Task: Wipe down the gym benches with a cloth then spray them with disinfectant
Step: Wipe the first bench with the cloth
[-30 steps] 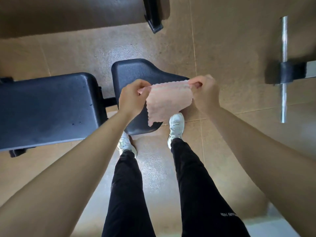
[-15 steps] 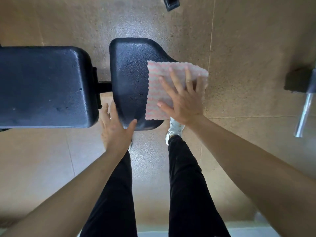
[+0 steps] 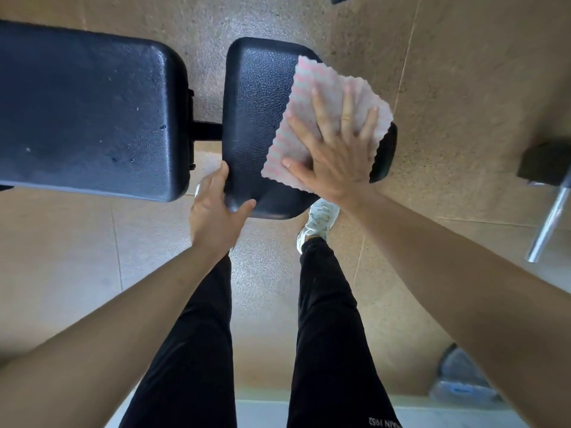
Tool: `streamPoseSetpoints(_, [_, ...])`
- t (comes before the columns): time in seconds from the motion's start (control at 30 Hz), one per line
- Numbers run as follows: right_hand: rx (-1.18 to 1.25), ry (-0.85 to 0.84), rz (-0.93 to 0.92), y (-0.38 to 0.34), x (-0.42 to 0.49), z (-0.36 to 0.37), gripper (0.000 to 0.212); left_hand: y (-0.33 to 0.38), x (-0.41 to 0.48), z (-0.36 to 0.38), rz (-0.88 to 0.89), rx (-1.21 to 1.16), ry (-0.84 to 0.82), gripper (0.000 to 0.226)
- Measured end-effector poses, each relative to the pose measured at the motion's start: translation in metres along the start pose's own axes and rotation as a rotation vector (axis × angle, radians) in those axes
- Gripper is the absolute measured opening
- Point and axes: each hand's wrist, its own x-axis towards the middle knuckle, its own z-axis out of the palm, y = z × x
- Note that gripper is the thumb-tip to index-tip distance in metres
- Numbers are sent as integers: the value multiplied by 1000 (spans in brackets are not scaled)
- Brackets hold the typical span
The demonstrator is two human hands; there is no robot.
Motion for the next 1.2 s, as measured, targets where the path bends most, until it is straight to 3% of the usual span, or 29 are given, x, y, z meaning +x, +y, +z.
streamPoseSetpoints(0.17, [27,35,-141,-47,-32,13,78,-13,2,-11,9,-254,-64,92])
streamPoseSetpoints(0.43, [8,67,-260,-56,-39,24,64,-18,2,-18,59,-332,-151,95])
streamPoseSetpoints(0.63, [-29,83,-85,-39,28,4,72,-26,6,-19,74,-364,-200,90])
streamPoseSetpoints(0.9, [-45,8,-17,-47,96,-21,72,-33,6,-16,97,-423,-190,90])
streamPoseSetpoints(1.03, [-80,4,-162,-57,73,-13,70,-31,2,-20,-2,-538,-120,71])
streamPoseSetpoints(1.2, [-66,-26,-306,-87,28,4,77,-29,-7,-31,-111,-513,47,38])
